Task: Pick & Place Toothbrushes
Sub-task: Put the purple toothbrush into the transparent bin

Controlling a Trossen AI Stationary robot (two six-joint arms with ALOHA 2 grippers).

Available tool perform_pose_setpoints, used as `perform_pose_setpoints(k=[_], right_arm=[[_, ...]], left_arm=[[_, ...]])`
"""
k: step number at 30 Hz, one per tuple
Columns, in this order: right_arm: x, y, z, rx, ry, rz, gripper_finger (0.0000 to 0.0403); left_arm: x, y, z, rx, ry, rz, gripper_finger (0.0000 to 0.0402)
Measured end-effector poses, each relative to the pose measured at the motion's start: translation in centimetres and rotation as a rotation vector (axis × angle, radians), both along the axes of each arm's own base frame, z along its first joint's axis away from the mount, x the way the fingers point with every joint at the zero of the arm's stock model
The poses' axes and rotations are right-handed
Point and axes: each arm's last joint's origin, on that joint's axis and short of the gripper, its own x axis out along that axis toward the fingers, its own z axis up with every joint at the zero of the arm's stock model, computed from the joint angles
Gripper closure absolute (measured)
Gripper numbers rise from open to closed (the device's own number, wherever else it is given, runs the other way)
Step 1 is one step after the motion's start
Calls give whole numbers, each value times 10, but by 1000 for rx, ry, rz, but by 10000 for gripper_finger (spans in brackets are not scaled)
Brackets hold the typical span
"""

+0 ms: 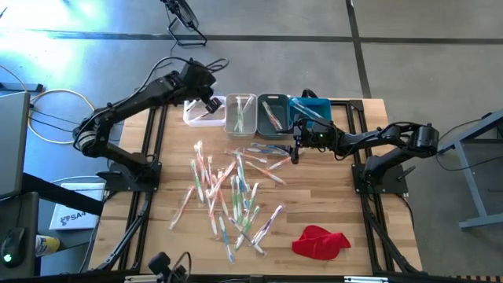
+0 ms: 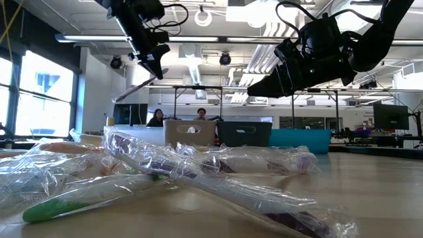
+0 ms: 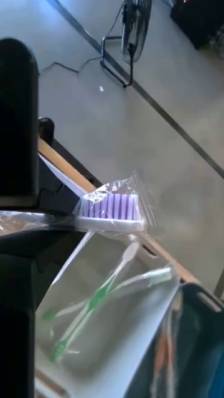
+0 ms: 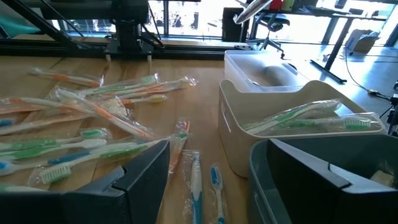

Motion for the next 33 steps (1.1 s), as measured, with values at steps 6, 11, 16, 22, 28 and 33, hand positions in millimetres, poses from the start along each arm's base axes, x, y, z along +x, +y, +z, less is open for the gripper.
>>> perform_pose_setpoints(k=[6,11,16,22,28,33], right_arm=[[0,0,0,0,0,0,141],[0,0,0,0,0,0,141],[0,0,0,0,0,0,141],[0,0,0,0,0,0,141],[0,0,0,0,0,0,141],[0,0,0,0,0,0,141]], left_arm=[[-11,14,2,15,-18,59,376],[-20,22,2,13,-18,103,376],[-23,24,1,2,-28,101,376],[-23,24,1,0,-31,98,376],[-23,24,1,0,-32,98,376],[-23,24,1,-2,-33,99,376]])
